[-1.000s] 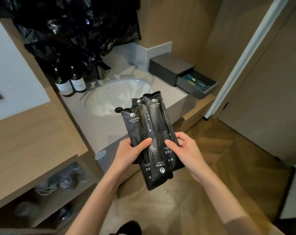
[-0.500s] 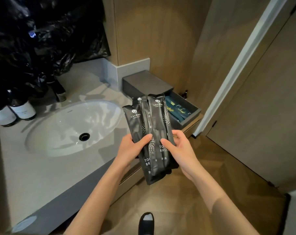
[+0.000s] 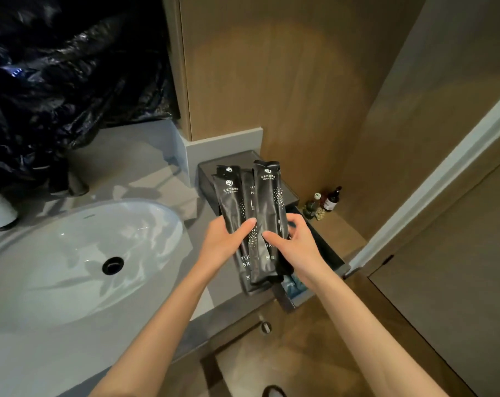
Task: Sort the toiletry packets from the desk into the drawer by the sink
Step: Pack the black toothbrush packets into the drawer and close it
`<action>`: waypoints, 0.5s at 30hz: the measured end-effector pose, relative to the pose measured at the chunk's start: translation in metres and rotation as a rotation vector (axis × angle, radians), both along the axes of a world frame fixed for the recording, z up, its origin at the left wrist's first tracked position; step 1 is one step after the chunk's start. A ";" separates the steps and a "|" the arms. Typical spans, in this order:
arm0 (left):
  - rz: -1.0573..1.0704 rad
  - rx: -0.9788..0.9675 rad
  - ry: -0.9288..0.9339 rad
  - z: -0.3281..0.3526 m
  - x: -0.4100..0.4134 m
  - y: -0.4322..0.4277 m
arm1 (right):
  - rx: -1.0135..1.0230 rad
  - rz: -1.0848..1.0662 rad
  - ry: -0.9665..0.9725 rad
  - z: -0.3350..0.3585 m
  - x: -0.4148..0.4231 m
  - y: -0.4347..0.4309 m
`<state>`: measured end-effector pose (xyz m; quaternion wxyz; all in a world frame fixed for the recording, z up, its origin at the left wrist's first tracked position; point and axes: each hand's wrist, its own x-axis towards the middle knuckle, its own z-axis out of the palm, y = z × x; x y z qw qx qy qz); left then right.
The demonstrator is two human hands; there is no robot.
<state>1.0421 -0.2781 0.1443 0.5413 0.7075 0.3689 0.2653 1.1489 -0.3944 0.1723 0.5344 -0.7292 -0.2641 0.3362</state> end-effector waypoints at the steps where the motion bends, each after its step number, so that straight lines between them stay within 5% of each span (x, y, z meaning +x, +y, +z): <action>1: 0.042 0.038 0.060 -0.003 0.012 0.009 | -0.007 0.014 0.010 -0.002 0.013 0.010; 6: 0.153 0.192 0.219 -0.004 0.064 0.040 | 0.011 0.086 0.062 -0.010 0.079 0.058; 15: 0.360 0.104 0.385 -0.019 0.096 0.064 | -0.063 0.218 0.080 -0.026 0.160 0.126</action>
